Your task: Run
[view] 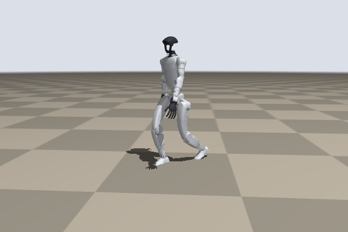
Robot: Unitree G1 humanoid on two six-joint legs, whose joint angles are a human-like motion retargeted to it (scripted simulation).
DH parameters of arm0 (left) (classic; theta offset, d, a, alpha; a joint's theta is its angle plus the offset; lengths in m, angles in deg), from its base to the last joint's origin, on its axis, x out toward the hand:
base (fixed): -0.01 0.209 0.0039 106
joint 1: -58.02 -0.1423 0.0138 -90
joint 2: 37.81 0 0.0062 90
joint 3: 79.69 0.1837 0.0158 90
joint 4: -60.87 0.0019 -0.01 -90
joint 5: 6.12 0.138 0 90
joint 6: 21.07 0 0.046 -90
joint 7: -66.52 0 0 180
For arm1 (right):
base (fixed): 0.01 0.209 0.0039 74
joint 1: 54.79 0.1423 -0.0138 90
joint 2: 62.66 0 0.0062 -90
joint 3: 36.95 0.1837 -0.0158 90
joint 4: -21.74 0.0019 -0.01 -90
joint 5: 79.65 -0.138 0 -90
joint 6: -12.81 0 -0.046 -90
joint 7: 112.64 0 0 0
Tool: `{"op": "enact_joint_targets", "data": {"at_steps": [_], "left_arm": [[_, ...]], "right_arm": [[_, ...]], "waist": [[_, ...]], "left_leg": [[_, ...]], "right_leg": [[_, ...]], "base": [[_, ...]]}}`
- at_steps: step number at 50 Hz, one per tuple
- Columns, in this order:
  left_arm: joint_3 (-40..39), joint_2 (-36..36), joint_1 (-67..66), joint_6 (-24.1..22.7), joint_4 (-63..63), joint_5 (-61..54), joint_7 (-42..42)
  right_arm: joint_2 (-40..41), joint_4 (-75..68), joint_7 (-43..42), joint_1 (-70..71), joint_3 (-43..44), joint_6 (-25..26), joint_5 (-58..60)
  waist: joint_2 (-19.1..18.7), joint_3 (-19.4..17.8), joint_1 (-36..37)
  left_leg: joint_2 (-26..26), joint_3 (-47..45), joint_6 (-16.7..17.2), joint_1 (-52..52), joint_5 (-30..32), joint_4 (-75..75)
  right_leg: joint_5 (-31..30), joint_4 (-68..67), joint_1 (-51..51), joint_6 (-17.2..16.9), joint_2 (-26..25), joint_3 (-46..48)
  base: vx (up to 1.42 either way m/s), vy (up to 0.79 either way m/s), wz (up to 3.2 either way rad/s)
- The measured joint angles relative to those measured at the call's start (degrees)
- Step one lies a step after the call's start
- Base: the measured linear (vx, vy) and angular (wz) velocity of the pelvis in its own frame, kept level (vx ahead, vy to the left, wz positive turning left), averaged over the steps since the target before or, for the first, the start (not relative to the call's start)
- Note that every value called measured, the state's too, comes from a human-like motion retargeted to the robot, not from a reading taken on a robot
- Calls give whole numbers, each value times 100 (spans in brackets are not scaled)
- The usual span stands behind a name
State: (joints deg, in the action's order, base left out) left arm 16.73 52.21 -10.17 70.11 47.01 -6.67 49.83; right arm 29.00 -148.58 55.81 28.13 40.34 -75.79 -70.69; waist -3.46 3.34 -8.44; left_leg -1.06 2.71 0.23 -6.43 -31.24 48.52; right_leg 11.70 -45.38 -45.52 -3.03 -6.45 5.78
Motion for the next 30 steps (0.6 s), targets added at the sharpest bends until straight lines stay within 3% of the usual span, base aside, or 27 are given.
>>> {"op": "enact_joint_targets", "data": {"at_steps": [5, 7, 11, 21, 25, 30], "left_arm": [[-1, -14, 619, -78, -503, -323, -95], [-28, -62, 719, -119, -630, -400, -193], [-116, -230, 546, -144, -639, -486, -414], [-430, -787, -745, 206, 680, -476, -389], [-544, -882, -1074, 199, 1009, -400, -290], [-539, -907, -1328, 127, 994, -382, -307]], "right_arm": [[449, -225, 377, -107, 69, 72, -354], [565, -181, 444, -40, 32, 74, -411], [625, 130, 378, 202, -43, 14, -479], [112, 1383, -343, 1118, -56, -325, -720], [-95, 1722, -556, 1335, -43, -376, -742], [-141, 1848, -696, 1375, -44, -396, -719]], "waist": [[464, -46, 78], [603, -36, 184], [786, -113, 381], [866, 55, 221], [699, 105, 256], [759, 290, 312]], "left_leg": [[614, -7, -499, 81, -530, -1908], [768, -86, -608, -107, -492, -2354], [952, -287, -702, -559, -429, -2561], [1285, -406, -674, -958, 619, -3640], [1175, -406, -641, -593, 1180, -4572], [1235, -514, -590, -627, 1401, -4794]], "right_leg": [[-630, 402, -612, -465, 601, -211], [-1028, 703, -882, -652, 779, -274], [-1121, 748, -1224, -778, 1018, -264], [220, -1445, -1120, -506, 1555, -392], [384, -1184, -546, -570, 1447, -454], [706, -530, -155, -659, 1422, -680]], "base": [[-58, 12, 33], [-58, 9, 7], [-51, 4, -4], [-27, -1, 12], [-11, -2, -6], [-6, -2, 2]]}}
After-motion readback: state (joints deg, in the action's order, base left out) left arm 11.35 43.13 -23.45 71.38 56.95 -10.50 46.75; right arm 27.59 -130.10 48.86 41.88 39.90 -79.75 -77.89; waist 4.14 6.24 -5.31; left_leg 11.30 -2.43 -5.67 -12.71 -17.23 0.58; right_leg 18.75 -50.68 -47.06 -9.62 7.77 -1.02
